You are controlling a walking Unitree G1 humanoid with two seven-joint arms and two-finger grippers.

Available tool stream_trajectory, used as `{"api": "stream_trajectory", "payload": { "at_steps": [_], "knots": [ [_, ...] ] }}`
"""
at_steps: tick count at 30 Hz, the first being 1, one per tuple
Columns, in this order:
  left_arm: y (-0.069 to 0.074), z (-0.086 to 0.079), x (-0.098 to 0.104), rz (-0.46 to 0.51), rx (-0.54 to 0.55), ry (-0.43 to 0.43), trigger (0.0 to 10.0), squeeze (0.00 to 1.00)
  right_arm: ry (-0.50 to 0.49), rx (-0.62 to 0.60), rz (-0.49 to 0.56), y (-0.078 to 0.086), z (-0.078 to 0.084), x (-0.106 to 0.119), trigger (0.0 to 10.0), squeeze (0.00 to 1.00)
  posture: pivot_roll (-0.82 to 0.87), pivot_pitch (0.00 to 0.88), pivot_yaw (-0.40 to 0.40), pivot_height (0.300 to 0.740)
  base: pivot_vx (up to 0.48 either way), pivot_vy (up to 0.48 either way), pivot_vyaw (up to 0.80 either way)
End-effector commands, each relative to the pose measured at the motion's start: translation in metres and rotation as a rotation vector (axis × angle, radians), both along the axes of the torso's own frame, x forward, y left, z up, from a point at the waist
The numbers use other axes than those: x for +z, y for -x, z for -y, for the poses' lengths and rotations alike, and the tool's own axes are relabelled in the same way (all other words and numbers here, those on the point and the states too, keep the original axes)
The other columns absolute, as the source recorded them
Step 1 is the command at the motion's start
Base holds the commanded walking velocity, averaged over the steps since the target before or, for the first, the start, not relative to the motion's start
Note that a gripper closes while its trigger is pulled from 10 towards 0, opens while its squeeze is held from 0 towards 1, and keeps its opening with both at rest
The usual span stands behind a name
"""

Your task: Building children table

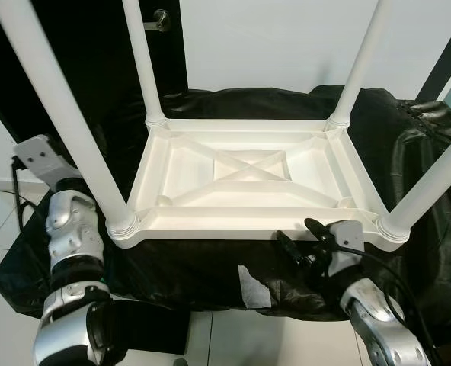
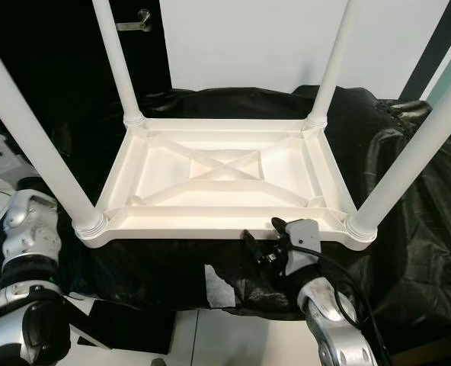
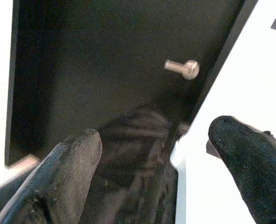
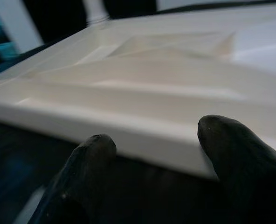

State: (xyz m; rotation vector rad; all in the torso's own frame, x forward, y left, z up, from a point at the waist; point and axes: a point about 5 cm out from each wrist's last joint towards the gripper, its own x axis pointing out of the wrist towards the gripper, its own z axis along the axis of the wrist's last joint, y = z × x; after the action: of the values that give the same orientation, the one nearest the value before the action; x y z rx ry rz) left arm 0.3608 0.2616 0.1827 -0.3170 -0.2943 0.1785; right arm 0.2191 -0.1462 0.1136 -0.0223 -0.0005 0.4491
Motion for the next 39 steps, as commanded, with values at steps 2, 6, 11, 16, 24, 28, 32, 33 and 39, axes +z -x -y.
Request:
{"api": "stream_trajectory", "payload": {
  "at_steps": [2, 6, 11, 16, 24, 28, 32, 33, 39],
  "knots": [
    [-0.005, 0.004, 0.003, 0.026, -0.029, 0.029, 10.0, 0.00, -0.032, 0.049, -0.015, 0.005, -0.005, 0.001, 10.0, 0.00, -0.10, 0.000, 0.025, 0.740, 0.000, 0.000, 0.00],
    [-0.007, 0.022, 0.012, 0.162, -0.309, 0.103, 10.0, 0.00, -0.040, 0.044, -0.080, 0.013, -0.001, -0.009, 10.0, 0.00, -0.10, 0.000, 0.023, 0.740, 0.000, 0.000, 0.00],
    [-0.001, 0.036, 0.013, 0.222, -0.529, 0.093, 10.0, 0.00, -0.059, -0.016, -0.126, 0.012, 0.002, -0.014, 10.0, 0.00, -0.10, 0.000, 0.018, 0.740, 0.000, 0.000, 0.00],
    [0.016, 0.058, 0.011, 0.277, -0.861, 0.058, 10.0, 0.00, -0.051, -0.122, -0.185, 0.007, 0.008, -0.022, 10.0, 0.00, -0.10, 0.000, 0.012, 0.740, 0.000, 0.000, 0.00],
    [0.038, 0.072, 0.012, 0.315, -1.128, 0.071, 10.0, 0.00, 0.006, -0.269, -0.178, -0.007, 0.013, -0.025, 10.0, 0.00, -0.08, 0.000, 0.006, 0.740, 0.000, 0.000, 0.00],
    [0.052, 0.076, 0.017, 0.335, -1.224, 0.068, 10.0, 0.00, 0.030, -0.375, -0.160, -0.017, 0.016, -0.026, 10.0, 0.00, -0.07, 0.000, 0.009, 0.740, 0.000, 0.000, 0.00],
    [0.073, 0.080, 0.021, 0.331, -1.289, 0.113, 10.0, 0.00, 0.038, -0.481, -0.169, -0.033, 0.012, -0.026, 10.0, 0.00, -0.05, 0.000, 0.005, 0.740, 0.000, 0.000, 0.00],
    [0.077, 0.082, 0.020, 0.324, -1.303, 0.120, 10.0, 0.00, 0.043, -0.495, -0.161, -0.035, 0.012, -0.025, 10.0, 0.00, -0.05, 0.000, 0.004, 0.740, 0.000, 0.000, 0.00],
    [0.097, 0.091, 0.020, 0.317, -1.344, 0.178, 10.0, 0.00, 0.070, -0.522, -0.164, -0.047, 0.009, -0.025, 10.0, 0.00, -0.03, 0.000, -0.006, 0.740, 0.000, 0.000, 0.00]
  ]
}}
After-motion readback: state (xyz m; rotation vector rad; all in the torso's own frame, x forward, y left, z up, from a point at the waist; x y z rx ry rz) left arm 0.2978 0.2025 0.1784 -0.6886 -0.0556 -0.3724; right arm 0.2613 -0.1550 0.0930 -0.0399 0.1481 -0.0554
